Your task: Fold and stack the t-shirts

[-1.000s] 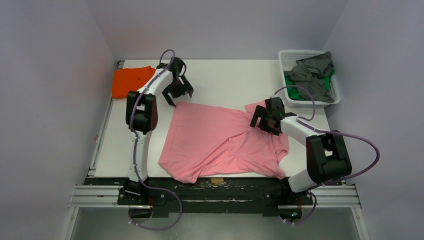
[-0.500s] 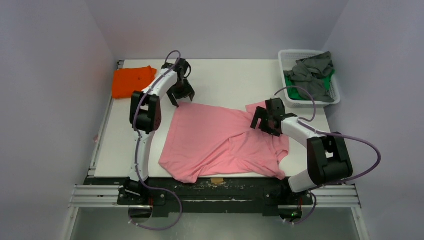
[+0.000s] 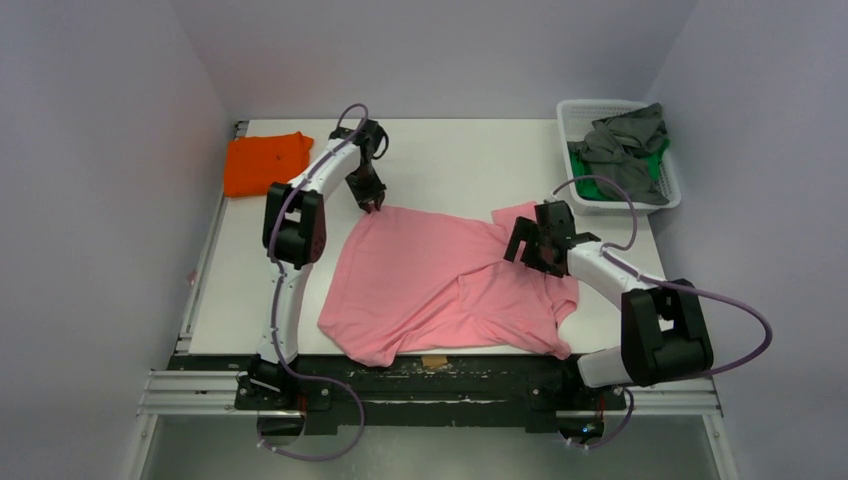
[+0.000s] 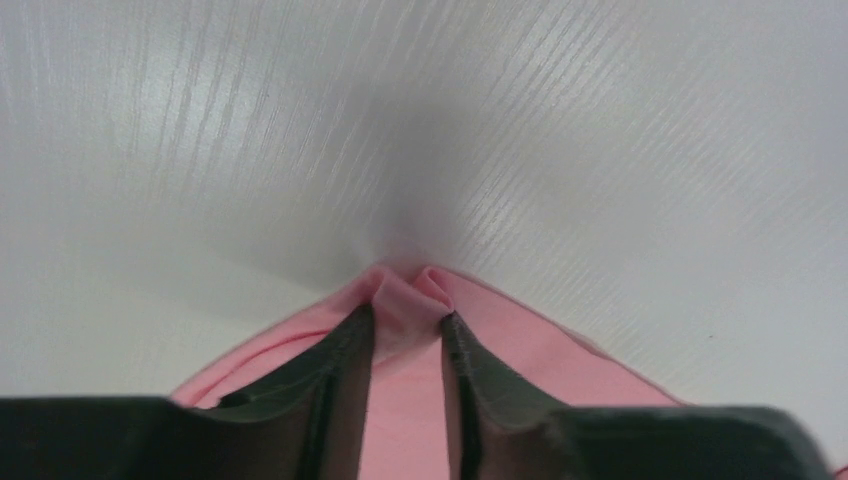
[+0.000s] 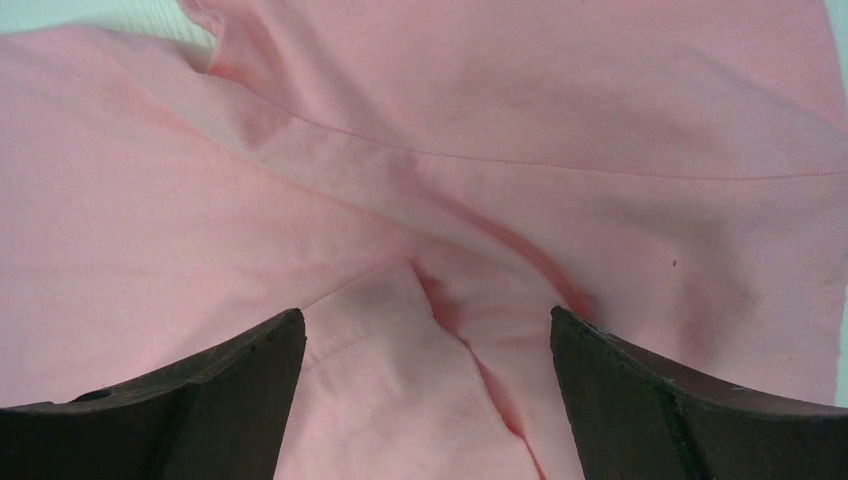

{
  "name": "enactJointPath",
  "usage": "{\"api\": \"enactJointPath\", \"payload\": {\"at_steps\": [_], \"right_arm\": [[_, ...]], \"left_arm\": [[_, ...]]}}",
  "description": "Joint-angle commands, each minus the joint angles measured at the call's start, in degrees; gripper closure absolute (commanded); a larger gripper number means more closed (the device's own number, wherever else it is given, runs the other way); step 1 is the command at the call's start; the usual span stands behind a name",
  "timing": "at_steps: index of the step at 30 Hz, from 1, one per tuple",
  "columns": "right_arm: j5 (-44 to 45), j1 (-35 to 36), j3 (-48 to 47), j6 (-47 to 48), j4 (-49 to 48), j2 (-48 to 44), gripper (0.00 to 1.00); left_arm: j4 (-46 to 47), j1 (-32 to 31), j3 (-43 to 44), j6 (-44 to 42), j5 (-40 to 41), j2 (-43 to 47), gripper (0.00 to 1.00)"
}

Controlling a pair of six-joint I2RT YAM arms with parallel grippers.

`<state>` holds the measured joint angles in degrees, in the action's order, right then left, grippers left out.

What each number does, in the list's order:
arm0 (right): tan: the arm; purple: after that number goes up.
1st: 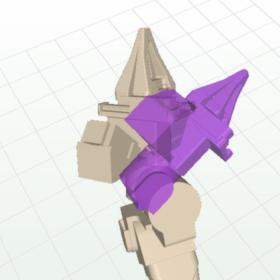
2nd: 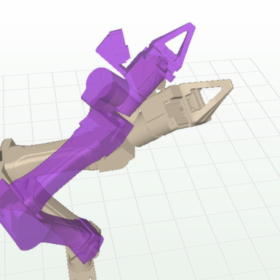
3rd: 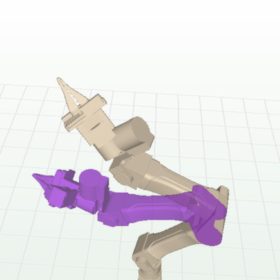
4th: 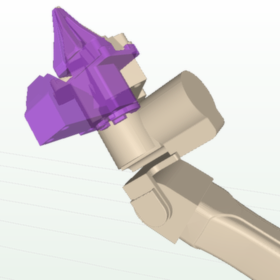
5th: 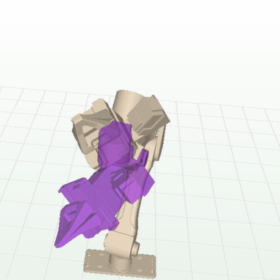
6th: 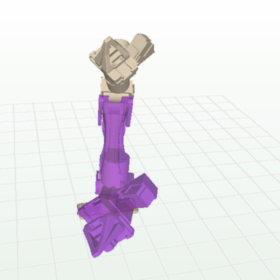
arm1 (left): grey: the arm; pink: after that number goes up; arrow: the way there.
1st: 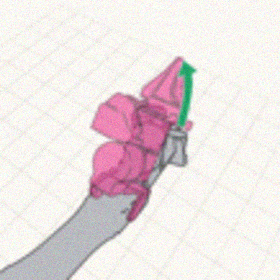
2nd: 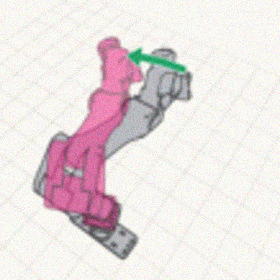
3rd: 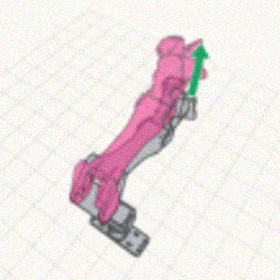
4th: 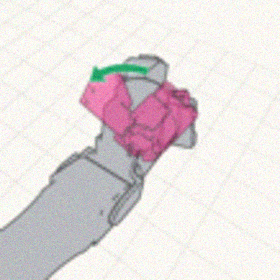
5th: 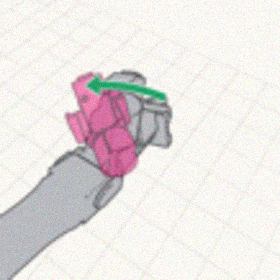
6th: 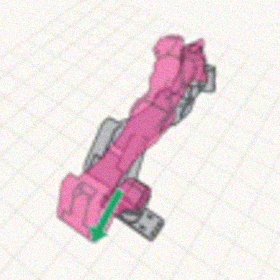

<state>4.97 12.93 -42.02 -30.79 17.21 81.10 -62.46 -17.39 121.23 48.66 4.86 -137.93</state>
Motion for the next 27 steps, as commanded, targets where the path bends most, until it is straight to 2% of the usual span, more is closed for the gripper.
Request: {"api": "enactJointPath", "payload": {"at_steps": [1, 2, 4, 9, 15, 18, 27], "right_arm": [[0.83, -0.39, 0.42, 0.62, 0.4, -2.41, 0.1], [0.83, -0.38, 0.48, 0.64, 0.37, -2.51, 0.1], [0.91, -0.38, 0.61, 0.67, 0.45, -2.65, 0.1], [1.5, -0.39, -0.57, 0.97, 1.08, -3.88, 0.09], [4.48, -0.37, -7.78, 2.18, 2.4, -3.3, 0.08], [6.66, -0.45, -13.35, 3.39, 2.6, 1.03, 0.08], [15.91, -2.3, -38.87, 6.98, 7.88, 23.47, 0.09]], "left_arm": [[-0.3, -0.19, 0.01, -0.59, 1.36, -0.13, 0.85], [-0.26, -0.19, 0.14, -0.85, 1.84, -0.29, 0.88], [-0.07, -0.19, 0.25, -1.87, 2.09, -0.32, 1.0], [4.34, -0.11, -4.34, -5.0, 2.0, 2.89, 1.0], [11.83, 0.03, -16.99, -6.57, 8.06, 13.96, 1.0], [14.94, 0.45, -22.08, -7.17, 8.6, 18.1, 1.0], [18.52, 1.95, -28.82, -9.54, 7.7, 23.03, 1.0]]}}
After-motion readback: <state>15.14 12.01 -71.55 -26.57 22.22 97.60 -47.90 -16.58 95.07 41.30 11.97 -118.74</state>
